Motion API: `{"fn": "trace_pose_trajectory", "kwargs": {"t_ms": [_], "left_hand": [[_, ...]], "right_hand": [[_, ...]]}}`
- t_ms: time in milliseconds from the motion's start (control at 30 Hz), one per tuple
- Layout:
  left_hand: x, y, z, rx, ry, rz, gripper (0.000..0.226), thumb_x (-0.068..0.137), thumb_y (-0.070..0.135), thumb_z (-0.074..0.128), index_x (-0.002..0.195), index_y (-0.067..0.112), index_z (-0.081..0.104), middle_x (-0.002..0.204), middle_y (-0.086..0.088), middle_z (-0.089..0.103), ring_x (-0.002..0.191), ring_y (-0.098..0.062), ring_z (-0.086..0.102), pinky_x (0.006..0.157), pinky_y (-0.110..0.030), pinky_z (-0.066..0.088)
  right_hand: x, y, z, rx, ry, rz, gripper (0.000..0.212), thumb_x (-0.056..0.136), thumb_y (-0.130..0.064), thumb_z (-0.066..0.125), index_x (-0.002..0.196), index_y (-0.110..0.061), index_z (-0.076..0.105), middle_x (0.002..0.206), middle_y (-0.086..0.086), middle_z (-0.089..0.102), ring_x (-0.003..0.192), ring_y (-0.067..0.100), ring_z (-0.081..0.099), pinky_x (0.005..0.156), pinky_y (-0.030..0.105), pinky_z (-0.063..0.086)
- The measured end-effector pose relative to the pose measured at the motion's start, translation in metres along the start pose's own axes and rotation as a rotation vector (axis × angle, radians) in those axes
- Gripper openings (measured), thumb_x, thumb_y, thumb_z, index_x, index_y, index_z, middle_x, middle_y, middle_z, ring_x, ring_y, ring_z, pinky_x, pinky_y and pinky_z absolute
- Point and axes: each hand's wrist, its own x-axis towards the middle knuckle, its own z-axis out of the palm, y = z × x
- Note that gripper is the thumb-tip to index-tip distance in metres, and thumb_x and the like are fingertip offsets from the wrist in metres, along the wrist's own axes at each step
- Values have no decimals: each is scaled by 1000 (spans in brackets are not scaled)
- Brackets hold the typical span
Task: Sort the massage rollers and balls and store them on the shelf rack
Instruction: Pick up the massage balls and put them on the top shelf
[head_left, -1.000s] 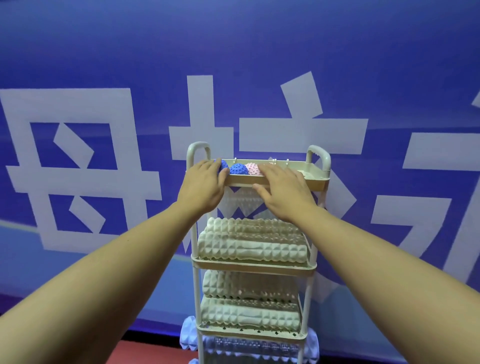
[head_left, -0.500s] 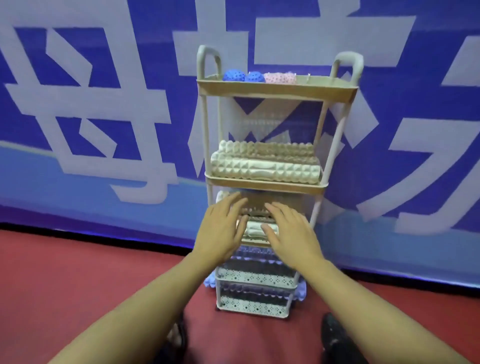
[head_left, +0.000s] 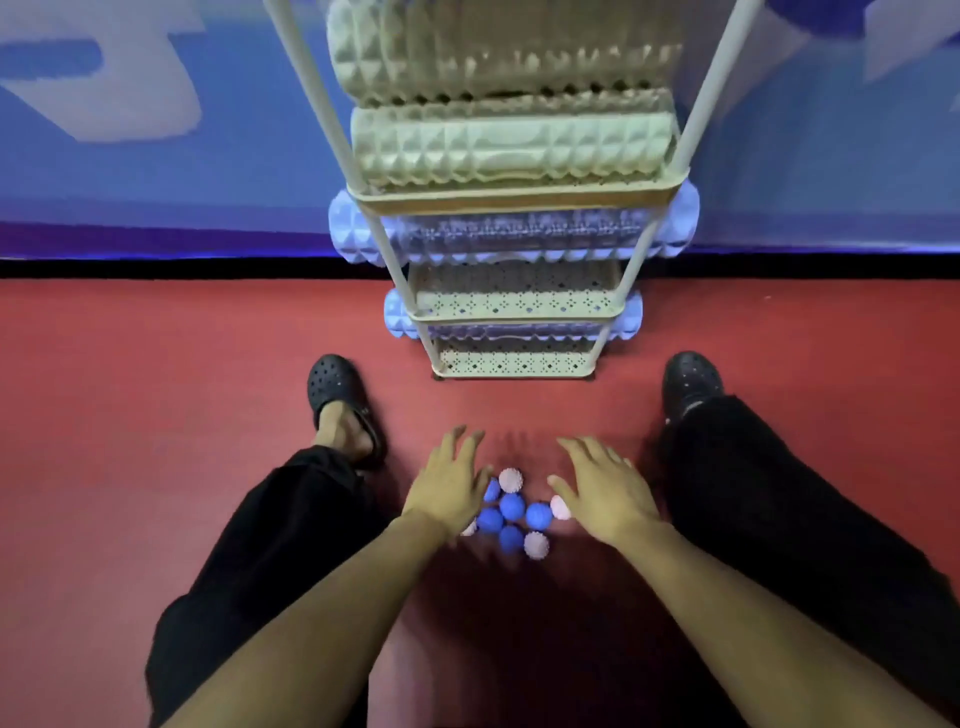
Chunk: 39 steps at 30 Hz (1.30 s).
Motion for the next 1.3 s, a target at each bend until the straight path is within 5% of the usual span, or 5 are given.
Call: {"fn": "trace_pose_trajectory", "kwargs": {"t_ms": [233,567,967,1300], "left_hand": [[51,-48,89,-32,-197,-164,57,99,32,55,152,21,36,159,-6,28,139,-32,38,111,-45,37],[95,-95,151,90,-245,-204,61,95,47,57,151,31,38,154,-1,35,138,-29,34,108,-50,36],[103,-97,162,47,-269,-152,57,95,40,62,147,26,43,146,-5,39,124,-33,35,110,-50,35],[75,-48,53,-236,-100,-154,51,94,48,63,137,23,51,119,-11,54,107,-38,53,107,-45,36]], "right_hand": [[44,40,99,77,-190,132,57,96,-47,53,148,-28,39,144,0,44,129,28,51,100,39,43],[77,77,183,163,-392,121,60,93,-38,65,149,-27,43,146,6,42,123,32,55,98,42,49],[77,81,184,251,-256,172,38,96,-30,61,133,-24,56,129,5,48,109,31,60,87,43,51],[50,42,78,375,-34,189,41,95,-33,63,134,-24,54,126,7,51,110,36,61,93,44,49]]}}
